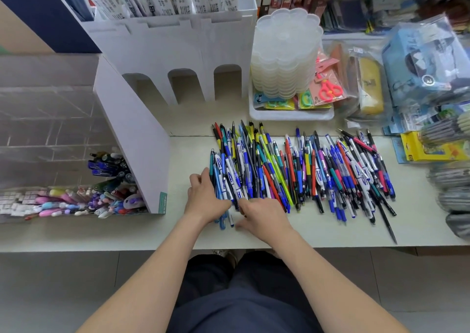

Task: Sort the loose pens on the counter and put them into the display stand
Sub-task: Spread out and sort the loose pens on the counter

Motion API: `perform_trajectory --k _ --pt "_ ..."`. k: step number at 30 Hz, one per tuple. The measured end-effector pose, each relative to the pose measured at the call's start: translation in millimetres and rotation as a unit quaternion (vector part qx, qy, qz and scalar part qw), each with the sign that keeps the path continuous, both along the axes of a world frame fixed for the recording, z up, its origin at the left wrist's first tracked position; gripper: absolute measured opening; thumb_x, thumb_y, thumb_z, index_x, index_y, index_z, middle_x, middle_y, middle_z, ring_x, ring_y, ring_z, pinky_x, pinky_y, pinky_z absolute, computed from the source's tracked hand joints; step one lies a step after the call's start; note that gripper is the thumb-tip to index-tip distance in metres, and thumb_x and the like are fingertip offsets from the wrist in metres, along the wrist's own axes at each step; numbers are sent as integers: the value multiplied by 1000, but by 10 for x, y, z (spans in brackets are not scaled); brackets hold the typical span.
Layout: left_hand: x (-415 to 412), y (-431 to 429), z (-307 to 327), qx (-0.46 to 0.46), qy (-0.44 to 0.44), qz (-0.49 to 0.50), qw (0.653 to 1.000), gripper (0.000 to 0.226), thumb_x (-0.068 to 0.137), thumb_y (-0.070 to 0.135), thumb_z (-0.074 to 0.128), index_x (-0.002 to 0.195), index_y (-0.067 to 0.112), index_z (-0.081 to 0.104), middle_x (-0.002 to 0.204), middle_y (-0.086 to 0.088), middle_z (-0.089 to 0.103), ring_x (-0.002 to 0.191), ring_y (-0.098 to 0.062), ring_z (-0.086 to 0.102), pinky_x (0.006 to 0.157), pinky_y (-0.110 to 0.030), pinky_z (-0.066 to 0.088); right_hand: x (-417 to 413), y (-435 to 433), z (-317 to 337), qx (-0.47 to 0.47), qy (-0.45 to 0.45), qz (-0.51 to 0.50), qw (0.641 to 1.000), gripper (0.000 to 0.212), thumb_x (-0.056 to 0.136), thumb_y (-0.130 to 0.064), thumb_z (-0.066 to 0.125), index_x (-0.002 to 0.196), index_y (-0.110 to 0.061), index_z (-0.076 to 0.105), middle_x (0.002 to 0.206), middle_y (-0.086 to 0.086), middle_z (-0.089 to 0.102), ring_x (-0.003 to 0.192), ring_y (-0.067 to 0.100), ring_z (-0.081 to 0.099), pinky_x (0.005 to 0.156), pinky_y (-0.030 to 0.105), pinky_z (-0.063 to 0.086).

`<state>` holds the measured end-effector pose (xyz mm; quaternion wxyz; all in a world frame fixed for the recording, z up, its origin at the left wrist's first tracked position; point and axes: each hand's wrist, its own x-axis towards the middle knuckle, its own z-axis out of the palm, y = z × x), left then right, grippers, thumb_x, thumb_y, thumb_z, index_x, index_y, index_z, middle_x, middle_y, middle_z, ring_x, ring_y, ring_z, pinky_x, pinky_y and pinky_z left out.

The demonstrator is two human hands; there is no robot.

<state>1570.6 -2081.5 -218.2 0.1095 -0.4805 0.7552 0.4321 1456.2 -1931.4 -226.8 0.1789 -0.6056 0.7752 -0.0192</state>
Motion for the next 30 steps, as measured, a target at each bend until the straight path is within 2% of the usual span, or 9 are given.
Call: perform_trajectory --k 3,5,8,12,14,17,19,24,30 --pt "9 5 3 0 1 -37 999 117 48 37 90 145 34 24 119 1 28 108 -29 55 102 -47 56 -7 34 -51 40 0 43 998 35 86 -44 81 98 -16 63 81 1 61 63 27 53 57 32 29" --pt "-10 0 -3 -9 1 -48 999 126 47 29 99 146 34 22 120 0 27 108 -28 54 102 -42 54 19 55 -113 1 25 49 998 34 74 -33 94 85 -18 66 71 -2 60 51 24 54 51 28 24" --pt "-38 -22 -20 -3 19 -22 1000 119 50 20 102 143 26 29 121 -1 31 109 -23 50 103 -36 50 45 34 -250 -49 60 13 997 41 57 -18 101 72 -19 63 61 -4 52 39 20 39 45 25 16" --pt "-22 -103 -38 -35 32 12 999 99 62 21 100 142 20 43 124 -2 41 116 -21 49 105 -36 47 -2 -117 -173 -195 36 -56 978 27 94 -36 78 78 -17 67 67 -3 58 51 18 52 41 29 33" --pt "-38 -143 -33 -52 30 24 998 89 67 23 98 139 19 47 125 0 40 116 -21 52 109 -37 45 -82 -292 -42 -233 15 -118 965 16 100 -29 69 95 -14 71 82 -1 63 69 17 57 54 32 49" --pt "-86 -218 -28 -39 28 58 997 90 71 25 98 144 13 46 131 0 39 116 -15 49 113 -35 41 -241 -600 53 -154 48 -251 954 47 98 -36 65 136 -11 57 118 7 58 104 23 54 87 38 54" --pt "-129 -266 -24 -38 26 70 996 89 74 24 97 145 10 45 135 -4 44 116 -15 49 110 -33 42 -322 -738 46 -84 63 -276 955 67 99 -43 63 153 -8 42 132 14 52 115 29 52 95 42 52" --pt "-298 -333 -75 12 -23 121 992 56 87 24 74 131 -1 50 125 -23 58 102 -29 60 77 -37 53 -407 -717 9 -50 46 -209 976 49 105 -29 61 148 -12 44 130 12 55 111 26 53 96 37 50" --pt "-571 -174 -21 39 -71 149 986 77 90 43 77 141 -2 40 142 -23 39 128 -42 49 106 -48 51 -346 -386 93 -118 65 -315 939 47 97 -39 67 136 -15 59 122 11 56 107 28 51 86 42 50"
